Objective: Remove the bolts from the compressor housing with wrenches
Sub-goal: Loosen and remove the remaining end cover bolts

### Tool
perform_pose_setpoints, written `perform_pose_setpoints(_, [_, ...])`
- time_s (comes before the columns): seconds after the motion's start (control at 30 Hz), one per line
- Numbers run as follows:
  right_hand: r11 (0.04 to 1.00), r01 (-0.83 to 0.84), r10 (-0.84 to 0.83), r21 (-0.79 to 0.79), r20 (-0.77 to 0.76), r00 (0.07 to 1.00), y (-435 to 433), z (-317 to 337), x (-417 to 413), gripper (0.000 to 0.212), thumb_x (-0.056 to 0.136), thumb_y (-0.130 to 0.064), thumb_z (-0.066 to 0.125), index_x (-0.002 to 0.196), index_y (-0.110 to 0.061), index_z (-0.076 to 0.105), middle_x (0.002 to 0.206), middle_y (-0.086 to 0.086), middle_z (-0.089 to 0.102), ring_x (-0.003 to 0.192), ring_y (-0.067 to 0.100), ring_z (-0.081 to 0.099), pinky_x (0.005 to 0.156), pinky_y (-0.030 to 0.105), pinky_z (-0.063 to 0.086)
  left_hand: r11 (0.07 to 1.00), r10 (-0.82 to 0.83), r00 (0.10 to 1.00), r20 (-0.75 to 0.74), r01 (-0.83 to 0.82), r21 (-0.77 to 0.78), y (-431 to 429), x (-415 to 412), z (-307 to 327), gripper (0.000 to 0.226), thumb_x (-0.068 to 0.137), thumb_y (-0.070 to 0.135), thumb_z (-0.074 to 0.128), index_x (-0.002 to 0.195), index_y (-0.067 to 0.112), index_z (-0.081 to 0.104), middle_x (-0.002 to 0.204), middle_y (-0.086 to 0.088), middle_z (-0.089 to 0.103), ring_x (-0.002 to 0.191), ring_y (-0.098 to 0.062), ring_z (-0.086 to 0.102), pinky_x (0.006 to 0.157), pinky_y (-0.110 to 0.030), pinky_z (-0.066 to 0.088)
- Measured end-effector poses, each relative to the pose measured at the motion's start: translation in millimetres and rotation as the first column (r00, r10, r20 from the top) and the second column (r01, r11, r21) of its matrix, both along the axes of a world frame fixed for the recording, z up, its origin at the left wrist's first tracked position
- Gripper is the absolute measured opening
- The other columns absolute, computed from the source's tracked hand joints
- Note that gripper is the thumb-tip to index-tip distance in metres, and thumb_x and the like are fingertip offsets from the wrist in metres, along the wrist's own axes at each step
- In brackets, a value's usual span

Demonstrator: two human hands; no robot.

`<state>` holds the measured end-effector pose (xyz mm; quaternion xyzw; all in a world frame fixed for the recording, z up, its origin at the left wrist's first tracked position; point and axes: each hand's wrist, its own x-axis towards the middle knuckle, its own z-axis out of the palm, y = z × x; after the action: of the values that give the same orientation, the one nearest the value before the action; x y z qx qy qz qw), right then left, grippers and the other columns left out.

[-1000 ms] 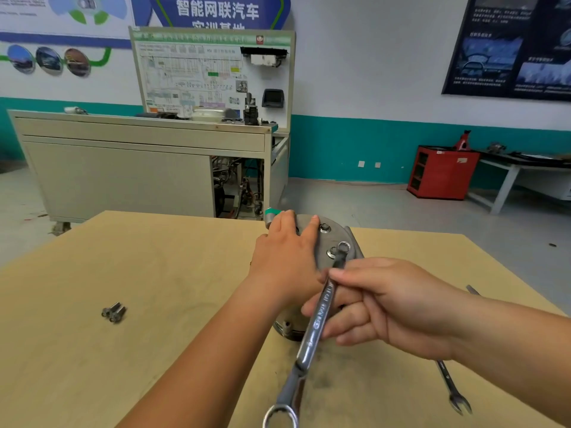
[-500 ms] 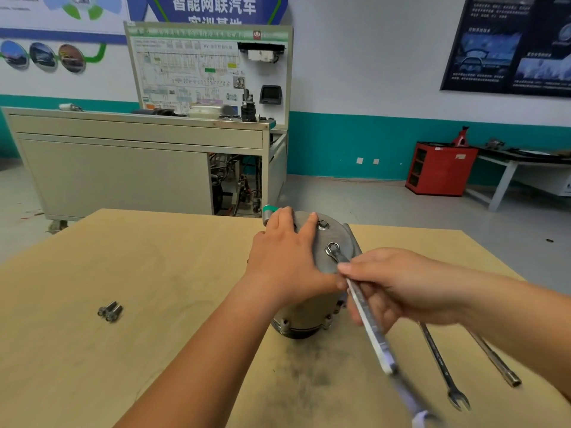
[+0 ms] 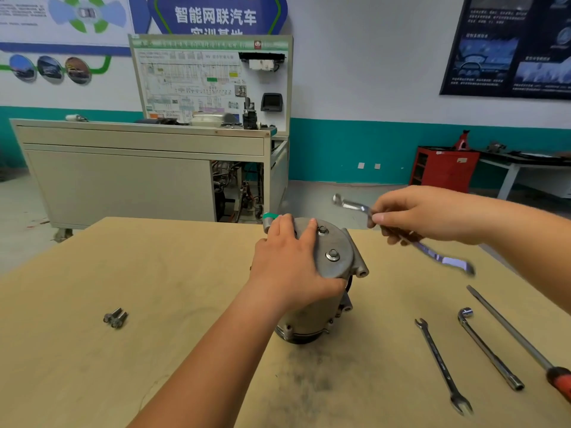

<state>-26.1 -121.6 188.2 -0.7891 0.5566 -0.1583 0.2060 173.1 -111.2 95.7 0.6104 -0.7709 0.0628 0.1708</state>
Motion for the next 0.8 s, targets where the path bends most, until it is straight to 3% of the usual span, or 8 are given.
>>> perform_pose_setpoints(0.1, [0.959, -0.018, -0.094, 0.284, 0.378, 0.921, 19, -14, 11, 0.02, 0.099, -0.021, 0.042, 0.094, -0.007, 0.055, 0.072, 0.009, 0.071, 0.06, 0.018, 0.07, 0.052, 0.024, 0.057, 1.0, 0.006, 1.0, -0.001, -0.006, -0.006, 0, -1, -1, 0.103, 0.071, 0.078, 0.049, 0.151, 0.026, 0.011, 0.152, -0.012, 0.015, 0.141, -0.029, 0.011, 0.108, -0.04, 0.029])
perform_pose_setpoints(0.2, [0.851, -0.179, -0.177, 0.495, 0.589, 0.788, 44, -32, 30, 0.021, 0.099, -0.021, 0.039, 0.095, -0.003, 0.049, 0.07, 0.014, 0.072, 0.053, 0.019, 0.068, 0.047, 0.024, 0.056, 1.0, 0.014, 1.0, 0.013, -0.014, 0.003, 1, -2, 1, 0.106, 0.067, 0.083, 0.036, 0.152, 0.025, 0.01, 0.154, -0.013, 0.013, 0.143, -0.029, 0.01, 0.108, -0.04, 0.028])
perform_pose_setpoints(0.3, [0.792, -0.27, -0.215, 0.548, 0.664, 0.716, 56, -41, 42, 0.021, 0.1, -0.022, 0.038, 0.094, -0.004, 0.048, 0.067, 0.014, 0.071, 0.053, 0.02, 0.069, 0.044, 0.023, 0.054, 1.0, 0.011, 1.0, 0.025, -0.011, 0.023, 2, -4, 3, 0.103, 0.068, 0.081, 0.024, 0.153, 0.024, 0.009, 0.155, -0.014, 0.01, 0.143, -0.03, 0.009, 0.108, -0.041, 0.029])
perform_pose_setpoints(0.5, [0.777, -0.29, -0.22, 0.559, 0.673, 0.706, 60, -49, 48, 0.027, 0.1, -0.023, 0.036, 0.086, -0.005, 0.05, 0.061, 0.012, 0.068, 0.049, 0.019, 0.067, 0.041, 0.021, 0.052, 1.0, 0.019, 0.998, 0.058, -0.019, -0.001, -1, -5, 2, 0.089, 0.079, 0.067, 0.031, 0.153, 0.024, 0.007, 0.155, -0.015, 0.009, 0.144, -0.031, 0.008, 0.107, -0.043, 0.03])
perform_pose_setpoints(0.6, [0.805, -0.234, -0.145, 0.546, 0.563, 0.814, 56, -48, 42, 0.027, 0.1, -0.026, 0.037, 0.086, -0.007, 0.05, 0.056, 0.006, 0.066, 0.043, 0.013, 0.061, 0.04, 0.02, 0.049, 0.999, 0.032, 0.999, 0.03, -0.032, 0.001, 1, -6, 1, 0.102, 0.066, 0.077, 0.026, 0.152, 0.024, 0.011, 0.154, -0.014, 0.012, 0.144, -0.03, 0.01, 0.106, -0.042, 0.031])
perform_pose_setpoints(0.67, [0.857, -0.162, -0.01, 0.489, 0.33, 0.944, 44, -37, 28, 0.028, 0.098, -0.031, 0.042, 0.086, -0.009, 0.055, 0.054, 0.0, 0.065, 0.042, 0.009, 0.055, 0.044, 0.018, 0.046, 1.0, 0.025, 1.0, 0.006, -0.025, -0.003, 2, -4, 0, 0.106, 0.066, 0.084, 0.036, 0.152, 0.025, 0.013, 0.155, -0.013, 0.013, 0.143, -0.029, 0.011, 0.108, -0.041, 0.03])
perform_pose_setpoints(0.73, [0.943, -0.084, 0.083, 0.322, 0.017, 0.996, 29, -20, 13, 0.031, 0.091, -0.041, 0.05, 0.081, -0.015, 0.063, 0.053, -0.004, 0.063, 0.046, 0.005, 0.055, 0.047, 0.013, 0.044, 1.0, 0.015, 1.0, -0.006, -0.015, -0.011, 2, 0, -1, 0.104, 0.069, 0.082, 0.045, 0.152, 0.027, 0.013, 0.154, -0.012, 0.014, 0.143, -0.029, 0.011, 0.108, -0.041, 0.029])
perform_pose_setpoints(0.8, [0.997, -0.068, 0.078, 0.046, -0.269, 0.96, 11, -7, 0, 0.032, 0.083, -0.052, 0.055, 0.075, -0.023, 0.066, 0.054, -0.008, 0.061, 0.047, -0.003, 0.052, 0.045, 0.009, 0.036, 1.0, 0.011, 1.0, -0.012, -0.011, -0.007, 1, 2, -1, 0.103, 0.068, 0.079, 0.047, 0.151, 0.028, 0.013, 0.154, -0.012, 0.015, 0.143, -0.028, 0.011, 0.108, -0.04, 0.029])
